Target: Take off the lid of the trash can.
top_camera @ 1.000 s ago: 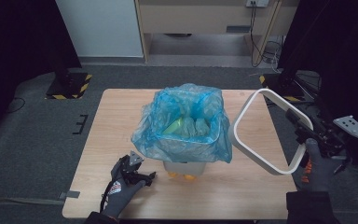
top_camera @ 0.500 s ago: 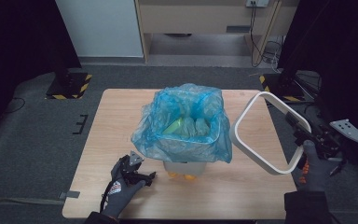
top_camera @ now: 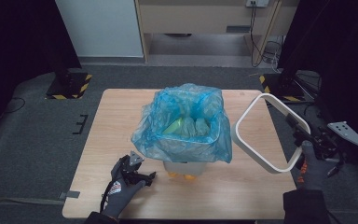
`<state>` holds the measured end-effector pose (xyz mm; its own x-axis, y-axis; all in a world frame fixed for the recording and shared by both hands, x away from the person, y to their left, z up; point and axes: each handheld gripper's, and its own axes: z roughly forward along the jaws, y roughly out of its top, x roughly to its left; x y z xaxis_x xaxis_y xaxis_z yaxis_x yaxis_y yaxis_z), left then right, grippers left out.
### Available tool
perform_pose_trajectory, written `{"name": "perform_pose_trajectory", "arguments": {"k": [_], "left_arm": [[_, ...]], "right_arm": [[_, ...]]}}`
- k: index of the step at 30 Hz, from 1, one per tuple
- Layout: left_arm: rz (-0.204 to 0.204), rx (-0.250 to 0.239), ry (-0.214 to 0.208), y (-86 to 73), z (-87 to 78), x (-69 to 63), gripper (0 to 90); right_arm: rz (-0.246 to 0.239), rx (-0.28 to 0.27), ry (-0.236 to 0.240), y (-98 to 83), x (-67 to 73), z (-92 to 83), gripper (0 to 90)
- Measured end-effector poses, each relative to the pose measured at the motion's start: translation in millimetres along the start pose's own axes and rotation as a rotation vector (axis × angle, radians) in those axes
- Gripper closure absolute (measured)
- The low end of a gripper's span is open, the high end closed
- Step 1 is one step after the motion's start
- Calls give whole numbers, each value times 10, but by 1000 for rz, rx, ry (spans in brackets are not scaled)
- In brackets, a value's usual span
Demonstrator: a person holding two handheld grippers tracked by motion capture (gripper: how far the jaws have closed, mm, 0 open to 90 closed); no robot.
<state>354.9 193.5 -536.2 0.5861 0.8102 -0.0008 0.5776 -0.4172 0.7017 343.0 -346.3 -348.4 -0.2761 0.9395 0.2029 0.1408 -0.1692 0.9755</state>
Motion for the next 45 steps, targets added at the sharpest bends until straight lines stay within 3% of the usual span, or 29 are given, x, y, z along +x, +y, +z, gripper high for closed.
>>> {"name": "perform_pose_trajectory", "arguments": {"k": [17,39,45], "left_arm": [[0,0,-1,0,1,-2,0],[3,1,-2,0,0,-8,0],[3,1,-2,0,0,-8,0]], "right_arm": [[-1,73,-71,-268,-189,103,582],[-18,177,-132,-608,-312,226,582],[-30,218,-132,-731,-275,286,581]]}}
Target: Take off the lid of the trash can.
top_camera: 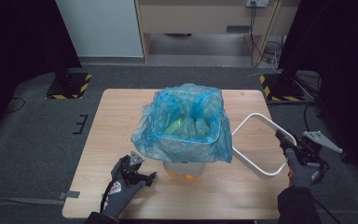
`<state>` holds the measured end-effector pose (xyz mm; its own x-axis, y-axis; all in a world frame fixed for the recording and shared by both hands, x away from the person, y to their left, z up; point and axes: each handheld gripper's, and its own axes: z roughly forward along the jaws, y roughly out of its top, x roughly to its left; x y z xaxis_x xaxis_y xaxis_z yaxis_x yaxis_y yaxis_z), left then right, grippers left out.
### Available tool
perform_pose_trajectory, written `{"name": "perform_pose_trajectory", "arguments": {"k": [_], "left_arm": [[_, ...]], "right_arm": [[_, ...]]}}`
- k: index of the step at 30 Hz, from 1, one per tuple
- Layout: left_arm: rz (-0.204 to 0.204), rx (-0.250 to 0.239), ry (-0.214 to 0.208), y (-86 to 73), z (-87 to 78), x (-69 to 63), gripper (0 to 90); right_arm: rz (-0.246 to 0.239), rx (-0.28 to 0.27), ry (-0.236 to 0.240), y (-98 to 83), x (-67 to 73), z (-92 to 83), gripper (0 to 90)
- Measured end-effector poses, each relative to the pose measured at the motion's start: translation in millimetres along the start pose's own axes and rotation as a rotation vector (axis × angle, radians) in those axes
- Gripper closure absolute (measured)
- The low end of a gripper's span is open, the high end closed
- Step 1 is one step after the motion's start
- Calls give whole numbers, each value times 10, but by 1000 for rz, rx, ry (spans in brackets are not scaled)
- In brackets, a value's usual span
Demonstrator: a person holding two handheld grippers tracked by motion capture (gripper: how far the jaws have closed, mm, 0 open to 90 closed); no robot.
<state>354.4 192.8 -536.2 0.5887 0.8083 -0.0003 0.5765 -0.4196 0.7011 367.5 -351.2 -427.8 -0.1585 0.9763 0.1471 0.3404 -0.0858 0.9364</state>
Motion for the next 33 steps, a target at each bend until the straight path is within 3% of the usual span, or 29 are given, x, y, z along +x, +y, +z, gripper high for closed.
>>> {"name": "perform_pose_trajectory", "arguments": {"k": [5,11,19,33], "left_arm": [[0,-1,0,-2,-2,-6,0],[1,0,-1,-3,-2,-6,0],[1,0,-1,-3,-2,-6,0],[0,0,-1,-3,-2,-6,0]], "right_arm": [[-19,53,1,-122,43,92,581],[0,102,17,-254,47,187,582],[-34,186,26,-434,89,330,581],[-82,295,-19,-644,11,445,579]]}}
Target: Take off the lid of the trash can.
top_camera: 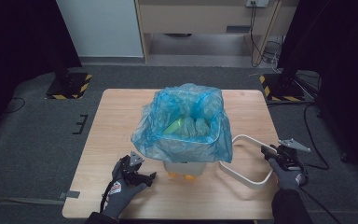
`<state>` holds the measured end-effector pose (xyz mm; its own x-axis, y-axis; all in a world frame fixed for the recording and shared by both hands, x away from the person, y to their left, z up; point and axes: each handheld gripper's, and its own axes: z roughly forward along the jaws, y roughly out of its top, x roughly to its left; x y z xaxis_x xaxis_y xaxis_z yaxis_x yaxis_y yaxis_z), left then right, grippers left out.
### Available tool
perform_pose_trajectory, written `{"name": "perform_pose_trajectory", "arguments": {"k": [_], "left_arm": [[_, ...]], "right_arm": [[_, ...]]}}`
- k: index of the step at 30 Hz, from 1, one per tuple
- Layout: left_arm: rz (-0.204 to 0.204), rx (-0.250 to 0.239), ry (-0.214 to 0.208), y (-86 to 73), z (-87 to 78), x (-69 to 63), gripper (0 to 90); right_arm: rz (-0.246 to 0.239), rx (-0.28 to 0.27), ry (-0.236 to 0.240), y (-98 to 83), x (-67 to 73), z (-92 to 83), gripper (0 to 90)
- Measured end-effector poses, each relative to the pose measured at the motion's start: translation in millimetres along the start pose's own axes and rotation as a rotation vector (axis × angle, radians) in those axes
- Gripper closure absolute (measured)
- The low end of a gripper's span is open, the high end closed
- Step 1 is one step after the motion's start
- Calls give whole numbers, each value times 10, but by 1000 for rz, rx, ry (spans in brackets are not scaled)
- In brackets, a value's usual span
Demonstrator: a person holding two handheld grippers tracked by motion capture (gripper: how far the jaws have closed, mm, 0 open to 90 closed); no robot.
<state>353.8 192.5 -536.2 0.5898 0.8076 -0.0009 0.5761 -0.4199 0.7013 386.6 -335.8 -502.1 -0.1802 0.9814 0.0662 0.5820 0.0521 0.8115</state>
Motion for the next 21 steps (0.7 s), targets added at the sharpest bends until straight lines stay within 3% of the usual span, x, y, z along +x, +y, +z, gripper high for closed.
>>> {"name": "perform_pose_trajectory", "arguments": {"k": [12,21], "left_arm": [[0,0,0,0,0,0,0],[-2,0,-2,-1,-2,2,0]], "right_arm": [[2,56,3,-90,-29,92,560],[-6,106,15,-143,-36,160,496]]}}
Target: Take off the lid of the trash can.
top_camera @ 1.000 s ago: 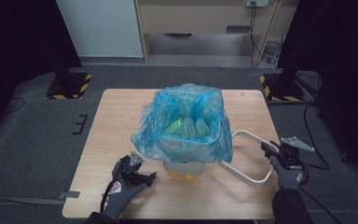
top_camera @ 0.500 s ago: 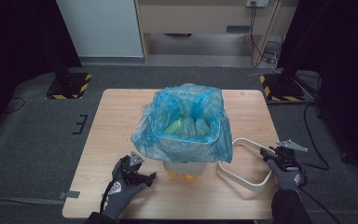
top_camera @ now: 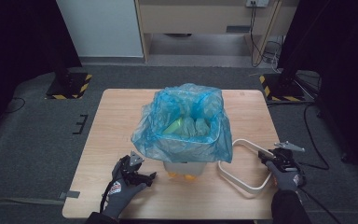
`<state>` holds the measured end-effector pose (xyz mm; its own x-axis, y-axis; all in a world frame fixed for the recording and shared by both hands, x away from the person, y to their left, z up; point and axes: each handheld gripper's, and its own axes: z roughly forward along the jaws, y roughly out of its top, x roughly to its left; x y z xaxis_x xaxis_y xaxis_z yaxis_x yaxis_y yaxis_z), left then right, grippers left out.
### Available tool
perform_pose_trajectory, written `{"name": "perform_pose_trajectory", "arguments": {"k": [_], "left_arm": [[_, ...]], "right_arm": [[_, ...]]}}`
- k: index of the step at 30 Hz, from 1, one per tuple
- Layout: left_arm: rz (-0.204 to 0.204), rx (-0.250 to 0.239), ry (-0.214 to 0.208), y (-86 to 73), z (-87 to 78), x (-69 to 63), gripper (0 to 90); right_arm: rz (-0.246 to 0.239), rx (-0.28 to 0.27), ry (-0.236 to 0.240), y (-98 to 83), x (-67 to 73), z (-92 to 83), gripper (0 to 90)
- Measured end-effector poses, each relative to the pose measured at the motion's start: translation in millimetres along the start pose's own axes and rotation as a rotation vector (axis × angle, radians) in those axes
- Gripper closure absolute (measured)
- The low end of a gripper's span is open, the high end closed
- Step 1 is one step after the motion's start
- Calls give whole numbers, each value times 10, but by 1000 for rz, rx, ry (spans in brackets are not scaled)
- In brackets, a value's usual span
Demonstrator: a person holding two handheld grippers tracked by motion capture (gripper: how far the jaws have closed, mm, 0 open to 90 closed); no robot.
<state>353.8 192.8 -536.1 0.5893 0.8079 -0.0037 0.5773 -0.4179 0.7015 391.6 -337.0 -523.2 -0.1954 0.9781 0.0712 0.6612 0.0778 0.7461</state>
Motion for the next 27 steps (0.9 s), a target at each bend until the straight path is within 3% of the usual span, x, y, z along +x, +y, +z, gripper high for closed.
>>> {"name": "perform_pose_trajectory", "arguments": {"k": [4,8,14,22,27], "left_arm": [[-2,-8,1,-5,-14,13,23],[-6,-20,6,-12,-28,33,72],[-19,-22,9,-10,-56,64,142],[-24,-18,2,-7,-66,71,158],[-51,-18,-3,-5,-95,95,194]], "right_arm": [[-15,21,0,-12,19,35,424],[-11,7,12,5,37,27,374],[-43,-7,27,8,46,35,270],[-49,-27,41,24,69,26,257],[-48,-32,36,35,65,13,238]]}}
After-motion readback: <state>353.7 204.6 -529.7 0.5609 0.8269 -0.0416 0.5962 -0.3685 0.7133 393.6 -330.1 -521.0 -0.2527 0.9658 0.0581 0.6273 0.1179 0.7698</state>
